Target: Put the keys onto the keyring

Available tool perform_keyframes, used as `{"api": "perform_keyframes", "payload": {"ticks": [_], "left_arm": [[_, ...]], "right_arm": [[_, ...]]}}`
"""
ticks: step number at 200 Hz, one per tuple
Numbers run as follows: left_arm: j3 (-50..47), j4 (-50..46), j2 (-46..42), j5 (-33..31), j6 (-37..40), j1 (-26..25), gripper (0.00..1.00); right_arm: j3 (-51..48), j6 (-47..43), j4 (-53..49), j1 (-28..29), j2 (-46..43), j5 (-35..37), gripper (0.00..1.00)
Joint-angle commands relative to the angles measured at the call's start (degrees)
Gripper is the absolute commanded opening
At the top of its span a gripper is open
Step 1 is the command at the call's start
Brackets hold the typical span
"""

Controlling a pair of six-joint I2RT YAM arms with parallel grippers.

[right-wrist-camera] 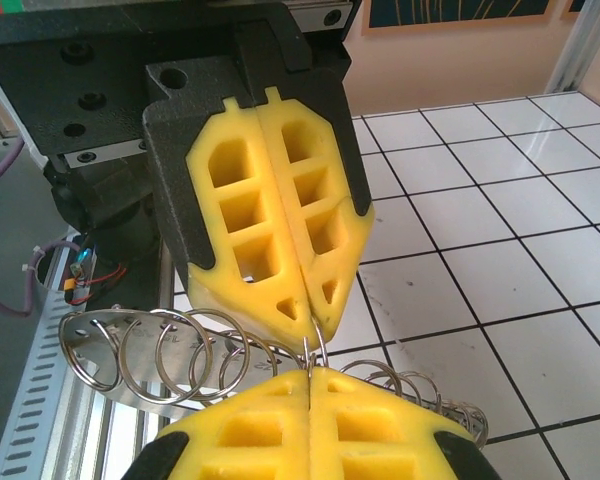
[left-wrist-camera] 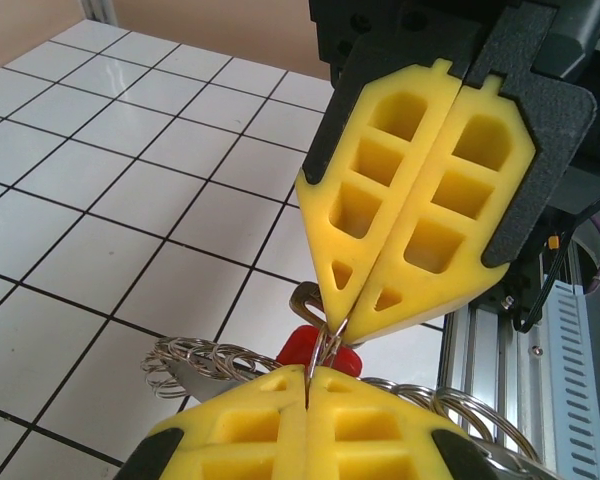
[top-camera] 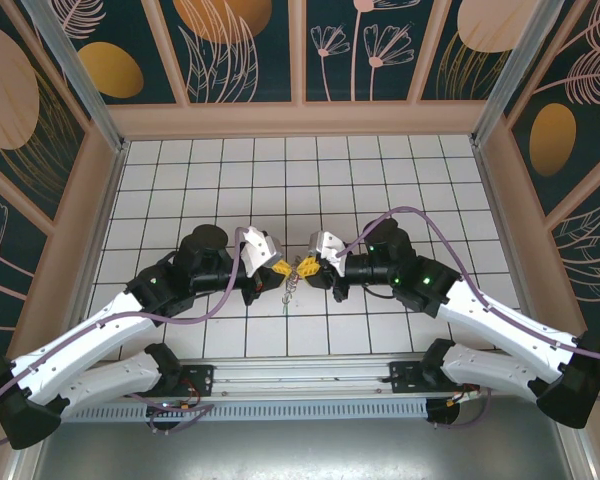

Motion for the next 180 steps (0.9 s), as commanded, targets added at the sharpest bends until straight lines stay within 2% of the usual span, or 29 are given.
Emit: {"api": "perform_keyframes", "payload": {"ticks": [1, 180], "left_arm": [[1.73, 3.33, 0.80, 2.07, 0.80, -0.40, 0.00], [0.17, 3.84, -0.49, 1.98, 0.40, -0.40, 0.00]], "right_arm": [[3.14, -0.30, 5.55, 1.82, 0.43, -3.09, 0.00], [1.25, 1.49, 7.44, 1.84, -2.50, -0.47, 0.00]]}}
